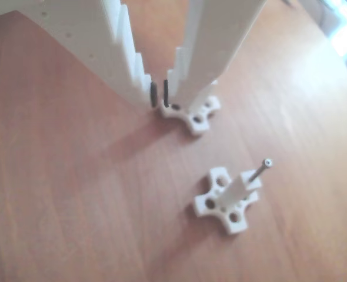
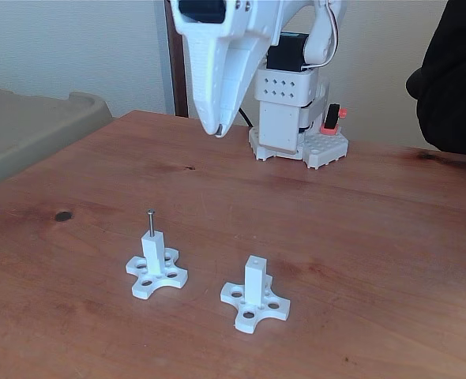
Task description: Grab the screw and set it in the hole.
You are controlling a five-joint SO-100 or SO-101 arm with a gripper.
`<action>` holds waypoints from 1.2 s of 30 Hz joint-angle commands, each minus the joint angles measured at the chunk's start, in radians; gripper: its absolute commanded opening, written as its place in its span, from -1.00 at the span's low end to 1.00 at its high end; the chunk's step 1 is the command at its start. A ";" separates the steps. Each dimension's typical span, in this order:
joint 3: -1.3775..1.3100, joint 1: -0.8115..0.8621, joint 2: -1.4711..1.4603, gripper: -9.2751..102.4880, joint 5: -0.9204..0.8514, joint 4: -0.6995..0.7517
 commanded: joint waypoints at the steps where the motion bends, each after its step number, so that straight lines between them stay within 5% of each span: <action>1: -0.149 0.011 -0.066 -0.80 0.002 -0.002; 12: -0.422 0.032 -0.374 -0.70 0.009 -0.011; 36: -0.584 0.021 -0.540 -0.66 0.015 -0.006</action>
